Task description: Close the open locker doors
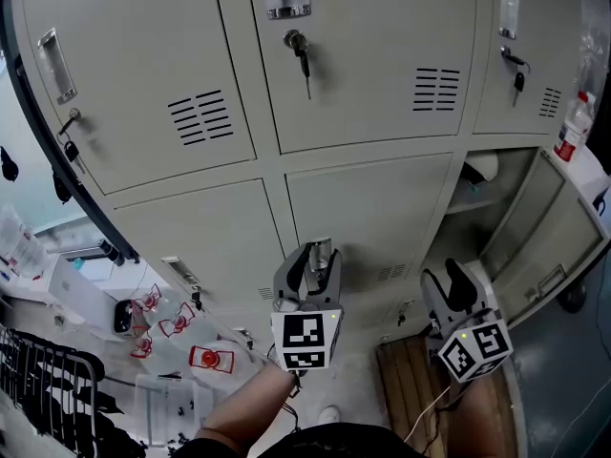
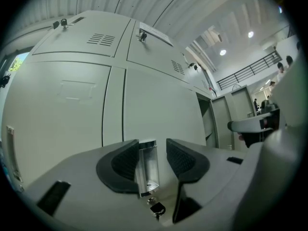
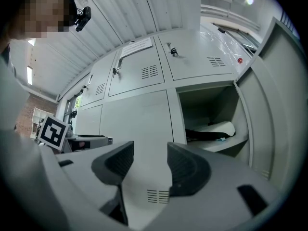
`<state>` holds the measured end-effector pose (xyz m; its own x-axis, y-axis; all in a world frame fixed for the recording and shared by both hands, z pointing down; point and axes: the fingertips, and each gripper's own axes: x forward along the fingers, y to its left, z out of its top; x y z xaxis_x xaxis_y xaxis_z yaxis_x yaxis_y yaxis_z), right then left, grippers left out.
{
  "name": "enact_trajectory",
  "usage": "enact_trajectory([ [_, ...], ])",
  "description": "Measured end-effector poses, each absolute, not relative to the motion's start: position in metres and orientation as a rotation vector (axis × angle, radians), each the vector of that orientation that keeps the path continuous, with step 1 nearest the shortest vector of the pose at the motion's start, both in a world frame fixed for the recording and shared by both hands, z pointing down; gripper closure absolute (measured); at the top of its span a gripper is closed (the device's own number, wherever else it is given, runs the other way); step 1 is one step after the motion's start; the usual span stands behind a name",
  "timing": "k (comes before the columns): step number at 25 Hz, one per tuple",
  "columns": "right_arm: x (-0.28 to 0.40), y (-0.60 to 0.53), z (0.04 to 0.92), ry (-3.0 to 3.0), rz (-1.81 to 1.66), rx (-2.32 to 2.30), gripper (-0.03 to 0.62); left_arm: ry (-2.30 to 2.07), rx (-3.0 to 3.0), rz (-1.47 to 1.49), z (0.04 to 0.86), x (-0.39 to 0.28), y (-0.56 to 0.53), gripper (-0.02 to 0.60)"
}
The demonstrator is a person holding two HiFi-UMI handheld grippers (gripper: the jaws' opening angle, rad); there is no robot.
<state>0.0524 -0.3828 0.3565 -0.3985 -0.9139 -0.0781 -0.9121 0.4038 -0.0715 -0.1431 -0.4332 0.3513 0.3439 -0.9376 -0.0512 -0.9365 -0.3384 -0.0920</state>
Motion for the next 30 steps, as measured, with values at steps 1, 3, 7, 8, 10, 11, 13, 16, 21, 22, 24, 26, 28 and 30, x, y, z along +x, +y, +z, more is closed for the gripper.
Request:
enact_trajectory([
  [1, 0.052, -0.383, 0.356, 2.544, -0.025, -1.662, 0.39, 1.741, -2.489, -0.02, 0.352, -0.143, -0.434, 0.405],
  [3, 0.053, -0.384, 0.357, 2.54, -0.028, -1.666, 0.39, 1.738, -2.493, -0.026, 0.351, -0.144, -0.438, 0.405],
  [7, 0.055, -0.387, 0.359, 2.53, -0.037, -1.675, 0.39, 1.744, -2.496, -0.02, 0.351, -0.145, -0.442, 0.405],
  [8, 0.055, -0.388, 0.359, 2.529, -0.037, -1.678, 0.39, 1.744, -2.493, -0.021, 0.351, -0.146, -0.442, 0.405],
  [10, 0.056, -0.389, 0.359, 2.524, -0.039, -1.683, 0.39, 1.738, -2.49, -0.022, 0.351, -0.146, -0.442, 0.405],
  [11, 0.056, -0.39, 0.36, 2.52, -0.04, -1.685, 0.39, 1.733, -2.49, -0.021, 0.351, -0.146, -0.442, 0.405],
  [13, 0.055, -0.39, 0.36, 2.515, -0.043, -1.686, 0.39, 1.722, -2.496, -0.022, 0.351, -0.145, -0.442, 0.405],
  [16, 0.052, -0.389, 0.361, 2.517, -0.045, -1.696, 0.39, 1.698, -2.513, -0.026, 0.352, -0.144, -0.44, 0.4],
  [21, 0.054, -0.384, 0.362, 2.495, -0.043, -1.723, 0.39, 1.6, -2.576, -0.034, 0.357, -0.128, -0.43, 0.399],
  [22, 0.055, -0.383, 0.362, 2.492, -0.04, -1.73, 0.39, 1.57, -2.592, -0.038, 0.357, -0.123, -0.428, 0.396],
  [24, 0.056, -0.379, 0.36, 2.482, -0.033, -1.748, 0.39, 1.506, -2.633, -0.044, 0.358, -0.113, -0.423, 0.39],
  [26, 0.061, -0.373, 0.359, 2.464, -0.024, -1.776, 0.39, 1.434, -2.676, -0.037, 0.358, -0.1, -0.417, 0.382],
  [28, 0.07, -0.366, 0.358, 2.436, -0.014, -1.816, 0.39, 1.354, -2.722, -0.02, 0.357, -0.086, -0.412, 0.373],
  [30, 0.08, -0.358, 0.357, 2.401, -0.006, -1.86, 0.39, 1.277, -2.775, -0.003, 0.358, -0.071, -0.407, 0.364],
])
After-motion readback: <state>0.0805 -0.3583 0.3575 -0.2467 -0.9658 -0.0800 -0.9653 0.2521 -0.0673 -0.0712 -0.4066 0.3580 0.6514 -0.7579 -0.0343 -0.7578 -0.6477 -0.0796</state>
